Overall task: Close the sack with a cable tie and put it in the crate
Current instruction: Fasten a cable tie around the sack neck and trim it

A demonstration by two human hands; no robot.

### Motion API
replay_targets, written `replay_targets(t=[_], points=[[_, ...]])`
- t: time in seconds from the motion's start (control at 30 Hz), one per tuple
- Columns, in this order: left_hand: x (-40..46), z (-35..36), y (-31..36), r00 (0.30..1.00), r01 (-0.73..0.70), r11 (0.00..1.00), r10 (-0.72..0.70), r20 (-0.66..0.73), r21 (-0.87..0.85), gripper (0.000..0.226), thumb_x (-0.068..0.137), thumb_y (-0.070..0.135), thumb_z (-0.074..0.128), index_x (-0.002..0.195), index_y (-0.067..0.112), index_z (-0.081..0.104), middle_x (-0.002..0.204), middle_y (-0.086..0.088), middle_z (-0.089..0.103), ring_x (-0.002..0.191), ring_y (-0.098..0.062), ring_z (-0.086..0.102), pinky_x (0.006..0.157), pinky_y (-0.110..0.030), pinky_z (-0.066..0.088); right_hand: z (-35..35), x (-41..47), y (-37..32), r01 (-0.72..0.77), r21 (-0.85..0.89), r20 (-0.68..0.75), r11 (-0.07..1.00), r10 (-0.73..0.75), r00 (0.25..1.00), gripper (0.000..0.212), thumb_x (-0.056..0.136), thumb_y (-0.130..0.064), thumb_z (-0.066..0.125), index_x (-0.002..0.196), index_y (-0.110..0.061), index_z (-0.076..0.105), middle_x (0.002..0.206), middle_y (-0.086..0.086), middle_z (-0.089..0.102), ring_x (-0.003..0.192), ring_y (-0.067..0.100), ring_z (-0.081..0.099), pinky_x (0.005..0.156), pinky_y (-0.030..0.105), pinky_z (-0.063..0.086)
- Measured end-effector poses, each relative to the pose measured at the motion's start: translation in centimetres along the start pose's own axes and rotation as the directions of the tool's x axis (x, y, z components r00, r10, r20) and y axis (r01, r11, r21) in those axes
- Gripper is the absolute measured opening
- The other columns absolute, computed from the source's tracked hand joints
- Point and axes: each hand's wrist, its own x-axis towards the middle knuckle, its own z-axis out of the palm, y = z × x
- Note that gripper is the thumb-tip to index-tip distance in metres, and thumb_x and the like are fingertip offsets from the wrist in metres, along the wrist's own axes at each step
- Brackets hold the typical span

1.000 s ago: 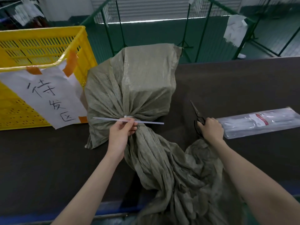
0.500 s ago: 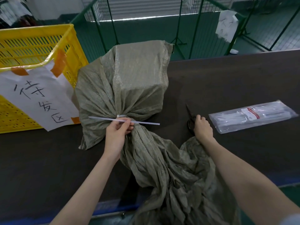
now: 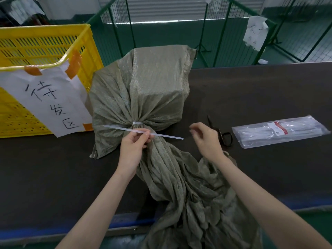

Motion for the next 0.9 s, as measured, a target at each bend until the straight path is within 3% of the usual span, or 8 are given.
replay_targets(t=[0.07,0.2,0.43,0.67,0.8,0.9], points=[[-0.6,-0.1,0.1,1.000,-0.003,1.000,0.003,0.020,0.000,0.014,0.092,0.010,0.057,0.086,0.018,0.067,0.079,0.002,0.068,0.067,0.002,0.060,0.062,-0.012,0.046,0.1,-1.2,-2.5,-0.012,0.150,0.079,0.989,0.000,0.997,0.013,0.091,-0.010,0.057,0.100,-0.008,0.067,0.086,0.003,0.069,0.075,0.012,0.062,0.067,0.009,0.042],[-2.0,-0.6,-0.1,1.000,-0.001,1.000,0.001,0.029,0.004,0.011,0.092,0.009,0.058,0.089,0.014,0.067,0.081,-0.002,0.070,0.068,-0.002,0.060,0.063,-0.013,0.045,0.8,-3.2,-5.0,-0.092,0.312,0.270,0.946,0.005,0.963,0.015,0.095,-0.017,0.053,0.089,-0.012,0.066,0.069,0.001,0.066,0.060,0.007,0.057,0.064,0.024,0.047],[-5.3,-3.2,-1.6,0.991,0.067,0.994,-0.076,-0.113,-0.086,0.011,0.092,0.008,0.058,0.094,0.006,0.068,0.076,-0.001,0.068,0.064,0.000,0.060,0.061,-0.012,0.047,2.1,-5.6,-6.9,-0.039,0.194,0.478,0.980,-0.060,0.876,0.022,0.091,-0.025,0.058,0.070,-0.020,0.061,0.054,-0.006,0.053,0.051,0.003,0.044,0.056,0.029,0.037],[-11.0,-7.8,-4.6,0.925,0.130,0.960,-0.208,-0.318,-0.249,0.017,0.094,0.009,0.055,0.082,0.014,0.068,0.066,0.009,0.066,0.061,-0.001,0.057,0.060,-0.015,0.043,4.8,-9.9,-9.6,-0.210,0.269,0.762,0.940,-0.074,0.644,0.022,0.094,-0.012,0.051,0.075,-0.018,0.061,0.044,-0.007,0.043,0.043,0.008,0.034,0.047,0.026,0.027],[-15.4,-10.7,-7.6,0.850,0.146,0.922,-0.302,-0.431,-0.358,0.020,0.093,0.008,0.055,0.079,0.015,0.067,0.061,0.011,0.065,0.057,-0.001,0.055,0.056,-0.013,0.040,7.1,-13.0,-11.2,-0.151,0.164,0.844,0.975,-0.060,0.533,0.024,0.093,-0.018,0.054,0.070,-0.020,0.062,0.041,-0.009,0.044,0.040,0.002,0.034,0.047,0.021,0.027],[-19.3,-13.4,-10.7,0.766,0.174,0.882,-0.401,-0.503,-0.438,0.020,0.093,0.009,0.056,0.078,0.014,0.068,0.059,0.011,0.065,0.054,-0.001,0.054,0.057,-0.015,0.040,9.8,-16.0,-12.8,-0.156,0.103,0.917,0.982,-0.034,0.396,0.023,0.093,-0.018,0.053,0.074,-0.018,0.064,0.046,-0.008,0.046,0.040,0.003,0.035,0.046,0.021,0.029]])
